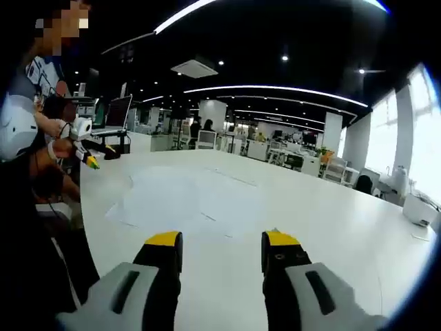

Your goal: Organize the stack of printing papers by aligning and flattening the scattered papers on the table

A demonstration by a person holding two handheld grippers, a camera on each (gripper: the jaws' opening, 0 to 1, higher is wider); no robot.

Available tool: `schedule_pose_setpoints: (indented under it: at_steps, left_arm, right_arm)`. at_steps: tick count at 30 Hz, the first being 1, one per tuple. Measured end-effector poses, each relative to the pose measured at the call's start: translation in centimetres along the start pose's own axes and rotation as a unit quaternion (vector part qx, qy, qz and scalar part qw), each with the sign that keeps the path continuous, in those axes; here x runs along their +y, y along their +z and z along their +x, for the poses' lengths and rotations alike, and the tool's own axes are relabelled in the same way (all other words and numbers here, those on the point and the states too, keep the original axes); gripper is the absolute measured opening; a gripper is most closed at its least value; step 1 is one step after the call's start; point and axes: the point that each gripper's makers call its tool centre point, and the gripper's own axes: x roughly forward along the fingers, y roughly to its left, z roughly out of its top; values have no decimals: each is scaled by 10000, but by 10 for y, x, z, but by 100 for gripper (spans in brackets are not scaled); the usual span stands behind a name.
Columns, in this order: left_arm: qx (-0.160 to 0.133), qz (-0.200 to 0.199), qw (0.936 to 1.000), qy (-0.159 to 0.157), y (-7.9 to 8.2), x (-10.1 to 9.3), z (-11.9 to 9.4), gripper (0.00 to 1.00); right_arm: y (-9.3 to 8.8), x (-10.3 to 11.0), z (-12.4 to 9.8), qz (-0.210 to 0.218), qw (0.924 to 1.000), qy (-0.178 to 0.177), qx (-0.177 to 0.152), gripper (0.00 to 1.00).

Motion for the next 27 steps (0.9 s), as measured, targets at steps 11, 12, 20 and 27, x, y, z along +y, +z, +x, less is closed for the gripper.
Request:
schedule_pose_setpoints:
  at_steps: [11, 12, 20, 27]
  left_arm:
    - [-9, -6, 10000, -7, -1, 0, 0, 83]
    - [-7, -8, 10000, -10, -2, 0, 0, 83]
    - [-19, -11, 10000, -20, -1, 0, 0, 83]
    - [0, -16, 10000, -43, -3, 0, 1, 83]
  right_arm:
    - [-1, 1, 0, -33, 10000, -12, 27, 41]
    - [-1, 1, 0, -36, 10000, -15, 35, 41]
    - [-2, 1, 0, -44, 10000, -14, 37, 41]
    - [-3, 2, 3, -59, 10000, 8, 43, 40]
